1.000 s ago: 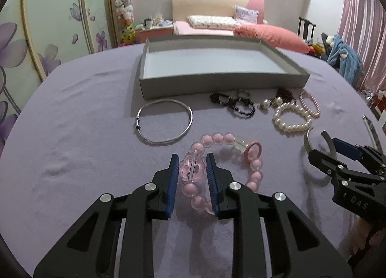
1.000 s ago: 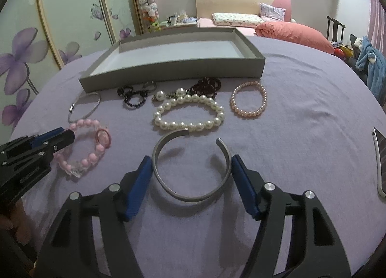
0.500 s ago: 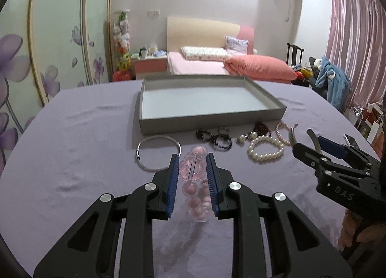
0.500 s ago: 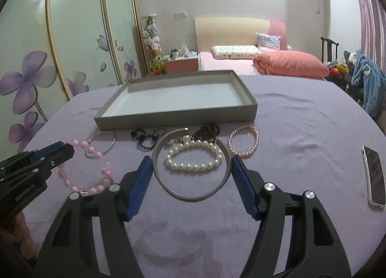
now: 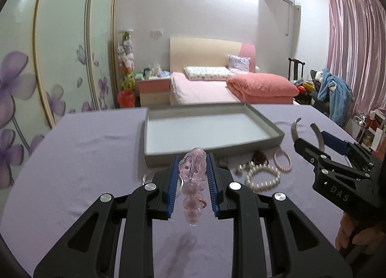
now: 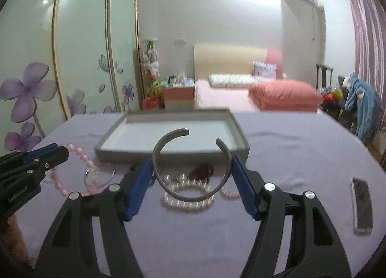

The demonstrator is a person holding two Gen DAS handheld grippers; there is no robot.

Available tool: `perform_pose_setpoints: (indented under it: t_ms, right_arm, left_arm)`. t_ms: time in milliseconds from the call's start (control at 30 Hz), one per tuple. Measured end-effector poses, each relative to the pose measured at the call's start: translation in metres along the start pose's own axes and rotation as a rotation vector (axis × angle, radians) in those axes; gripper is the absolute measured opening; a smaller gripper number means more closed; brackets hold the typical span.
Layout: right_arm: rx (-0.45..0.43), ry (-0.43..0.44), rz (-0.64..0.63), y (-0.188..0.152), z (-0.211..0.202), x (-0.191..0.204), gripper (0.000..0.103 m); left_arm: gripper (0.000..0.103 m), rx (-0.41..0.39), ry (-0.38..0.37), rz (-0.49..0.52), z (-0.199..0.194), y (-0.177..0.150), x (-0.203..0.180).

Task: Organize jewelry
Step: 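Carry both held bracelets into the grey tray and open both tools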

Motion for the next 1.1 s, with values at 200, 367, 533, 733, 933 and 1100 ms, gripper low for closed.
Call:
perform_pose_setpoints:
  t_ms: [200,367,533,733,933,1100]
  right_arm:
    - [-0.144,-0.054,-0.021,0.037,0.006,-0.005,0.065]
    - [-0.212,-0.083,-0.026,0.061,0.025,-0.009,0.065]
    - [-0.209,-0.082,-0.027,0.073,0.054,-0.012,0.065]
    - [-0.170,-0.085,-0.010,0.080,0.091,-0.018,0.065]
    - [-0.108,-0.078,-0.010,0.079,0.130,-0.018,0.065]
    - [-0.014,-0.043,-0.029,0.069,0.165,-0.013,0.065]
  left_arm:
    - [0.024,-0.079,0.066,0.009,0.007,0.035,0.000]
    - [0.024,-0.116,0.107,0.005,0.024,0.052,-0.002]
    - [0.024,-0.110,0.121,0.010,0.049,0.059,-0.007]
    - [0.024,-0.092,0.137,0.002,0.074,0.059,-0.008]
    - [0.024,-0.051,0.133,-0.011,0.100,0.054,-0.005]
    - [0.024,-0.020,0.108,-0.023,0.120,0.054,-0.002]
Point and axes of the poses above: each gripper's, at about its wrist camera, not at the fingertips, and z roughly the way its jaws point, x to its left, y to its top, the point moved 8 cm from there along z, roughly the way its jaws point
